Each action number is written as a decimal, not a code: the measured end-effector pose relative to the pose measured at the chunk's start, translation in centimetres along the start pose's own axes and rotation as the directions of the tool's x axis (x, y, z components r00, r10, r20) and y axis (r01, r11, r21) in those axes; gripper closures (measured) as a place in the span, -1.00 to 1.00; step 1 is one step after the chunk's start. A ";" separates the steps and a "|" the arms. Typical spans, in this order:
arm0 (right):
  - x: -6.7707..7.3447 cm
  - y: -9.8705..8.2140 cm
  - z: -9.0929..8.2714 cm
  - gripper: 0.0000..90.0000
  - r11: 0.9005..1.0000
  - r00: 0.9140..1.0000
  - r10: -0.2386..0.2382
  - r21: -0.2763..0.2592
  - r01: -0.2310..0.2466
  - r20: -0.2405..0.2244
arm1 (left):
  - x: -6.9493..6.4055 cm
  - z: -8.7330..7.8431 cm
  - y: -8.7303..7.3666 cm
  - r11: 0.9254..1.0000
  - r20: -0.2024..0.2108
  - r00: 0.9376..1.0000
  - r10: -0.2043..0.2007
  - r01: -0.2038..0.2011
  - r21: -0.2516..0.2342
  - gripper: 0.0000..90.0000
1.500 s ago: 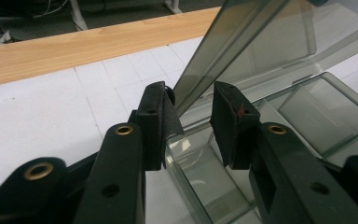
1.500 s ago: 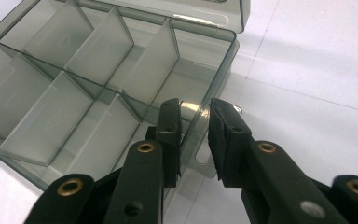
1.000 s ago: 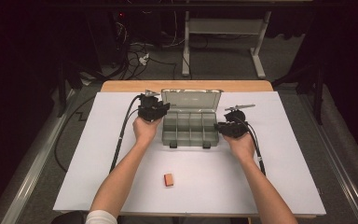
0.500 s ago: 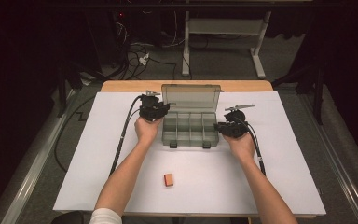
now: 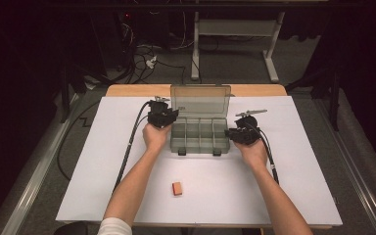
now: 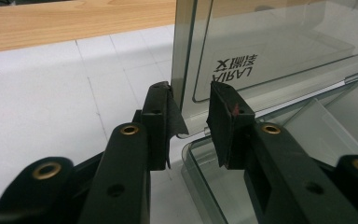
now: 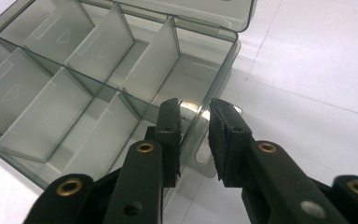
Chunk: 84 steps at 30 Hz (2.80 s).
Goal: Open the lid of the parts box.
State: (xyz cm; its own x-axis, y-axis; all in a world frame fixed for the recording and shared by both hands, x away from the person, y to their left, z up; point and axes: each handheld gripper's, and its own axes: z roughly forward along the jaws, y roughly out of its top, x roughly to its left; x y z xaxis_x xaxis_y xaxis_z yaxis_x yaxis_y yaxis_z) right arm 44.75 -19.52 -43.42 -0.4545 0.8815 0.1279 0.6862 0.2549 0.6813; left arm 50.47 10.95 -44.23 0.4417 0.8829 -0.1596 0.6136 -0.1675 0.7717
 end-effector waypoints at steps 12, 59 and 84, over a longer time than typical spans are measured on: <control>0.0 0.0 0.0 0.65 1.000 1.000 -0.002 -0.003 0.002 0.002 | 0.1 0.6 -0.3 1.000 -0.016 1.000 0.003 -0.002 0.016 0.54; -0.1 -0.1 0.0 0.64 1.000 1.000 -0.023 -0.015 0.022 -0.005 | 0.3 -3.3 -0.6 0.998 0.012 0.998 0.058 -0.058 0.013 0.20; -0.1 -1.1 -2.9 0.31 0.995 0.997 -0.049 -0.085 0.045 -0.054 | -0.3 -7.2 -2.6 0.992 0.078 0.989 0.125 -0.123 -0.027 0.08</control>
State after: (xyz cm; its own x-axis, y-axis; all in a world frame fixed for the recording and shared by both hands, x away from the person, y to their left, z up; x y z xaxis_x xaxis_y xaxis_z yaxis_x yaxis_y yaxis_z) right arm 42.39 -21.11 -42.08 -0.5179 0.8451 0.1328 0.6145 0.2595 0.7450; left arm 43.99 14.29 -41.74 0.5645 0.8182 -0.1091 0.5364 -0.2632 0.8019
